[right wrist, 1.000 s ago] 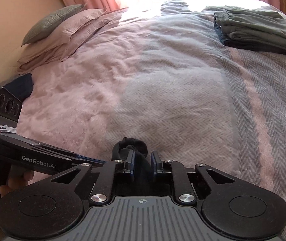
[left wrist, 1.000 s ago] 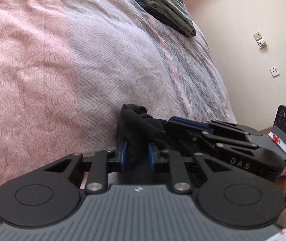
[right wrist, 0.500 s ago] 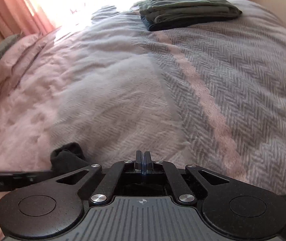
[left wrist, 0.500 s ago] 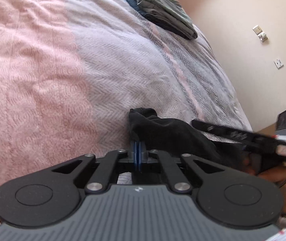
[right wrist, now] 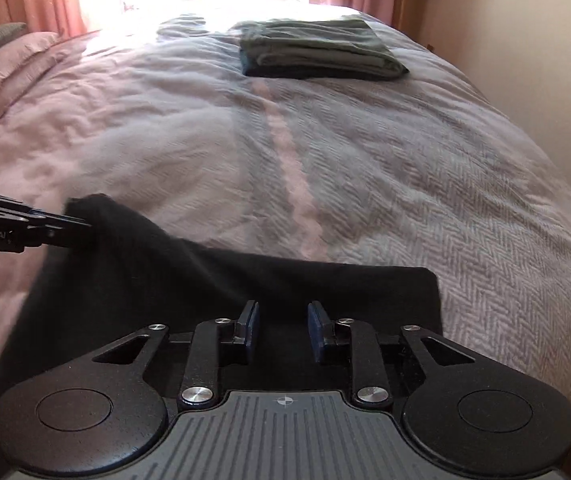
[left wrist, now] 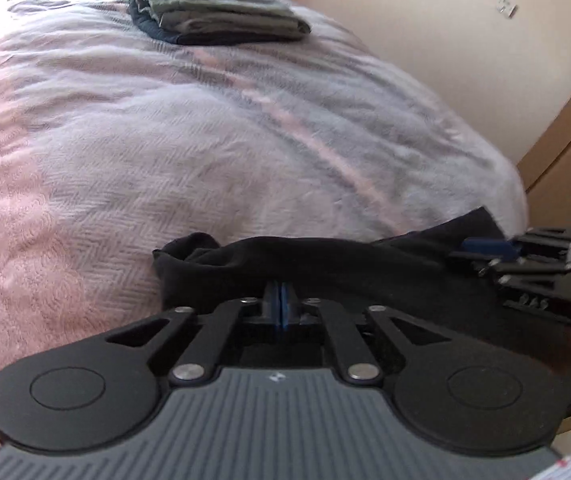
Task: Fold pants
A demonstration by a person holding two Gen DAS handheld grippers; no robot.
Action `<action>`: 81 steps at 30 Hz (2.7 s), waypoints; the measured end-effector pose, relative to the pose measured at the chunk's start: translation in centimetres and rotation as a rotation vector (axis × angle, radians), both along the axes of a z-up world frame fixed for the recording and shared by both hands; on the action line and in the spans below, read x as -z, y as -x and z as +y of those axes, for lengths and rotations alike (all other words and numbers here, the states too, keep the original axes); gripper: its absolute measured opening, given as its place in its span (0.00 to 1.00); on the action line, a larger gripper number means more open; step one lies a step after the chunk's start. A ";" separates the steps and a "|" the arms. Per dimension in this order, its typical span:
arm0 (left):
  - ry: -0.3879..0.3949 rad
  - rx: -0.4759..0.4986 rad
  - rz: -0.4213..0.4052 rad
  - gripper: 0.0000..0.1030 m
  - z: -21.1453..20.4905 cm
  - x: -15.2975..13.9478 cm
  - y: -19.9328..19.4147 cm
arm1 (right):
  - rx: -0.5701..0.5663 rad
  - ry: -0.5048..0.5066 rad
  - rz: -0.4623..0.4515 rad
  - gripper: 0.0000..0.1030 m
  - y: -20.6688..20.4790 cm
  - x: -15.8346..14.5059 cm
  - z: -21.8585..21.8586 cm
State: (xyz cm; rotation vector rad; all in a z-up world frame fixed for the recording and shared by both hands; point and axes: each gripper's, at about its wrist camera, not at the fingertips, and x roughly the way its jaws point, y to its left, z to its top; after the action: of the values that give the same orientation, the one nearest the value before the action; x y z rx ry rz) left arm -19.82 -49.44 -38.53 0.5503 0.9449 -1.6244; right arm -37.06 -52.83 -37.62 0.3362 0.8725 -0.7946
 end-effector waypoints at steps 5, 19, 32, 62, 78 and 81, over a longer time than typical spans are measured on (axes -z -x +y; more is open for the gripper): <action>0.015 -0.068 0.027 0.02 0.5 -1.5 -1.0 | 0.121 0.035 -0.036 0.21 2.2 -0.8 -2.8; -0.181 -0.242 -0.145 0.14 11.6 -4.4 5.9 | 0.108 -0.145 -0.004 0.23 7.3 -2.4 6.8; -0.207 -0.334 -0.156 0.32 15.2 -9.2 10.9 | 0.019 -0.274 0.001 0.48 10.1 -7.0 8.3; -0.139 -0.253 0.538 0.28 8.1 3.1 -3.2 | 0.113 -0.807 -0.607 0.43 14.1 7.7 -10.0; 0.175 -0.368 0.440 0.20 -14.8 -11.3 -5.5 | -0.029 -0.744 -0.688 0.35 2.2 -4.9 -32.4; 0.249 -0.390 0.431 0.20 -24.2 -12.5 -7.4 | -0.083 -0.688 -0.713 0.36 -2.6 -6.9 -41.7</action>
State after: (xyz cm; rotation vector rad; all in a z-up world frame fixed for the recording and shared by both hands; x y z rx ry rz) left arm -12.40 -73.66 -26.07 -0.1595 1.0622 -1.4939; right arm -34.49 -94.54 -30.72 1.1062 0.4461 -0.2254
